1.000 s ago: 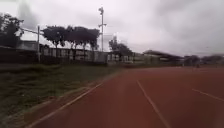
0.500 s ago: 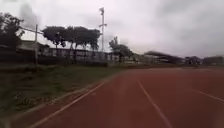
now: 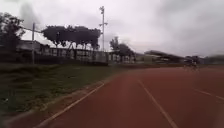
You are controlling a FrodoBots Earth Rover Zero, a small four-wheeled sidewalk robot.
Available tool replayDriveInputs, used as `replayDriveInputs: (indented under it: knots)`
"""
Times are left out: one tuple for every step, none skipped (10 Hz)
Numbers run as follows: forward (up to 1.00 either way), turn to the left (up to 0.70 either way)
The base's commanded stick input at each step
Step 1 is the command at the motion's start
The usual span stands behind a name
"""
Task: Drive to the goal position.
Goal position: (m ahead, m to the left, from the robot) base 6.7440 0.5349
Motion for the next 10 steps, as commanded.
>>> replayDriveInputs:
  knots:
    - [0.5, -0.01]
    - [0.5, -0.02]
    - [0.5, -0.02]
    - [0.5, -0.03]
    - [0.5, -0.03]
    - [0.5, -0.03]
    - [0.5, -0.03]
    - [0.5, -0.03]
    - [0.5, -0.03]
    - [0.5, -0.02]
